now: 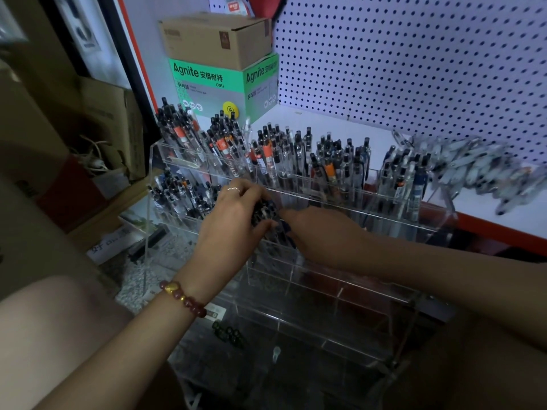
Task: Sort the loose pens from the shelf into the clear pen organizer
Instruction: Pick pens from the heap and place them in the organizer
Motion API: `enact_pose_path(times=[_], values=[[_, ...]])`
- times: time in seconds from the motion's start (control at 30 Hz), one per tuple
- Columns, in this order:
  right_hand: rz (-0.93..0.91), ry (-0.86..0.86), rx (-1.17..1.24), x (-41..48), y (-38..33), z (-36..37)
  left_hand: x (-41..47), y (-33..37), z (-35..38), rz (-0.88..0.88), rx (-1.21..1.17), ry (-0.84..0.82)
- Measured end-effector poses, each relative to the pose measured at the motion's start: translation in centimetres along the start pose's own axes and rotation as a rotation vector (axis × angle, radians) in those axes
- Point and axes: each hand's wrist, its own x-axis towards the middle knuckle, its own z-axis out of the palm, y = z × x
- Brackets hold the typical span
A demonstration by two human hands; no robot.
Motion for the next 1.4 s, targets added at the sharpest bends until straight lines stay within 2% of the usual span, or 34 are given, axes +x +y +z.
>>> enact_pose_path(times=[0.17, 0.3, 0.37, 0.43, 0.57, 0.67, 0.8, 0.93, 1.03, 1.1, 1.27, 1.4], values=[[-0.02, -0.002, -0.018, -0.1, 0.4, -0.6, 0.1, 0.0, 0.1, 0.022, 0.009, 0.019], [-0.044, 0.122, -0.044, -0.8, 0.9, -2.1, 0.4, 0.2, -0.5, 0.063, -0.013, 0.132], [-0.087, 0.191, 0.025, -1.4, 1.2, -3.4, 0.7, 0.5, -1.3, 0.102, -0.046, 0.166], [-0.126, 0.316, 0.082, -2.1, 1.7, -4.8, 1.2, 0.9, -2.6, 0.174, -0.028, 0.183], [-0.162, 0.675, 0.192, -3.6, 4.0, -7.7, 3.8, 2.6, -5.5, 0.348, -0.003, 0.191], [-0.17, 0.894, 0.308, -4.0, 7.0, -9.3, 7.0, 4.7, -6.8, 0.417, -0.039, 0.198], [0.029, 1.008, 0.39, -4.0, 13.1, -10.2, 11.9, 7.4, -5.6, 0.474, -0.099, 0.19], [0.353, 0.897, 0.358, -4.0, 19.8, -8.1, 15.9, 9.7, -2.5, 0.47, -0.173, 0.14], [0.543, 0.623, 0.176, -3.8, 23.4, -4.8, 17.9, 10.8, -0.2, 0.439, -0.213, 0.083], [0.554, 0.49, 0.155, -3.5, 24.6, -3.7, 18.6, 11.1, 1.2, 0.416, -0.201, 0.03], [0.579, 0.298, -0.091, -1.9, 25.1, -3.2, 19.1, 10.9, 3.5, 0.345, -0.241, -0.1], [0.667, 0.154, -0.181, -0.2, 24.5, -3.1, 19.3, 10.2, 3.8, 0.27, -0.412, -0.192]])
